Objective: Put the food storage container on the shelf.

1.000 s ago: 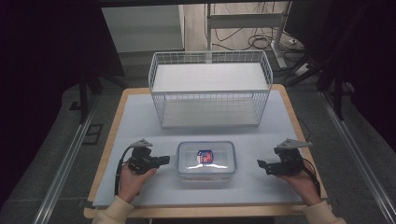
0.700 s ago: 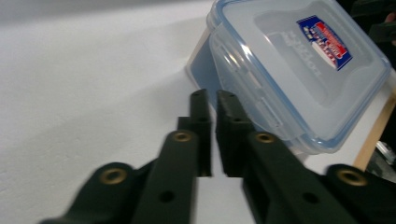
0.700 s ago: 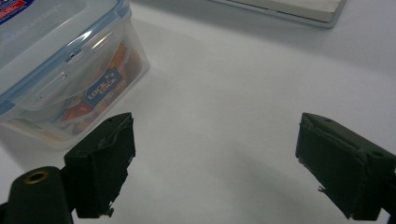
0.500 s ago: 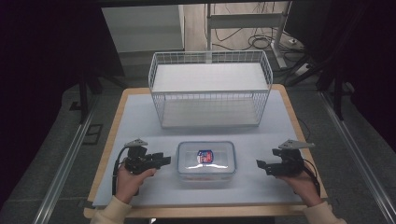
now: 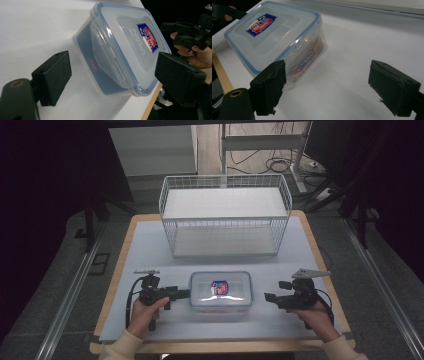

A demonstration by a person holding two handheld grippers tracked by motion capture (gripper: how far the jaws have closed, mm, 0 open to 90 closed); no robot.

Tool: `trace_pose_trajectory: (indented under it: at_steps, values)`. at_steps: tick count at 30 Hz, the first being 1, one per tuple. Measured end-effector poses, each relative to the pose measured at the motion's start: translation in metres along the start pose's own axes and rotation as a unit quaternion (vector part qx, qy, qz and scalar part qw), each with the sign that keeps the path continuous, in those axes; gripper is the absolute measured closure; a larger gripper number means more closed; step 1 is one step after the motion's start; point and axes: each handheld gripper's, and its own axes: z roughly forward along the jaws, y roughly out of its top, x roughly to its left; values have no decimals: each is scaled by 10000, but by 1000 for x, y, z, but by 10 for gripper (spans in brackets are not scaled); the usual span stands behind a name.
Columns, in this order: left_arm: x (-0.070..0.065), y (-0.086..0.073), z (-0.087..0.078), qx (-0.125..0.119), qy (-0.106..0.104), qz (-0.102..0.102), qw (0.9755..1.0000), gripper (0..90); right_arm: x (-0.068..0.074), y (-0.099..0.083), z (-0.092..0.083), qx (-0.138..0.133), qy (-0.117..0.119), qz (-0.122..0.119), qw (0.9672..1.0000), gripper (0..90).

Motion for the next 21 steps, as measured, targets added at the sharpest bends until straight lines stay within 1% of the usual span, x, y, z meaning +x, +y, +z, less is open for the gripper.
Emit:
trace_pose_trajectory:
  at_steps: [2, 3, 4, 5, 7, 9, 11, 13, 14, 15, 16, 17, 18, 19, 20, 21]
  values:
    - [0, 2, 5, 67, -121, -51, 9999, 136, 2, 1, 2, 1, 71, 33, 10000, 145]
    - [0, 2, 5, 67, -121, -51, 9999, 136, 2, 1, 2, 1, 71, 33, 10000, 145]
    - [0, 3, 12, 126, -172, -58, 9998, 136, 4, 1, 5, 23, 131, 90, 9999, 143]
    - [0, 3, 12, 126, -172, -58, 9998, 138, 4, 1, 5, 23, 131, 90, 9999, 143]
    - [-1, 4, 18, 233, -215, -79, 9995, 141, 8, 2, 8, 25, 185, 108, 9998, 142]
    - [1, 4, 24, 325, -268, -90, 9991, 156, 13, 4, 14, 75, 266, 108, 9996, 139]
    - [1, 4, 28, 372, -270, -99, 9989, 170, 17, 7, 19, 108, 363, 151, 9992, 136]
    - [0, 4, 33, 438, -249, -94, 9987, 203, 20, 10, 25, 138, 448, 160, 9988, 135]
    - [-1, 4, 36, 468, -299, -111, 9984, 208, 21, 11, 27, 162, 490, 167, 9985, 134]
    - [-1, 4, 36, 468, -299, -111, 9984, 188, 22, 12, 30, 177, 530, 184, 9983, 134]
    - [-1, 5, 37, 470, -249, -111, 9985, 183, 23, 13, 33, 186, 571, 201, 9980, 134]
    - [-1, 5, 37, 470, -249, -111, 9985, 192, 23, 13, 33, 186, 571, 201, 9980, 134]
    - [-1, 6, 35, 410, -236, -105, 9988, 192, 24, 14, 35, 197, 625, 223, 9976, 134]
    - [0, 6, 33, 295, -224, -131, 9992, 267, 25, 17, 41, 238, 728, 274, 9967, 134]
    - [0, 6, 32, 243, -212, -122, 9994, 285, 26, 17, 43, 265, 740, 305, 9964, 134]
    - [-1, 6, 31, 243, -210, -117, 9994, 298, 26, 18, 46, 309, 747, 333, 9962, 134]
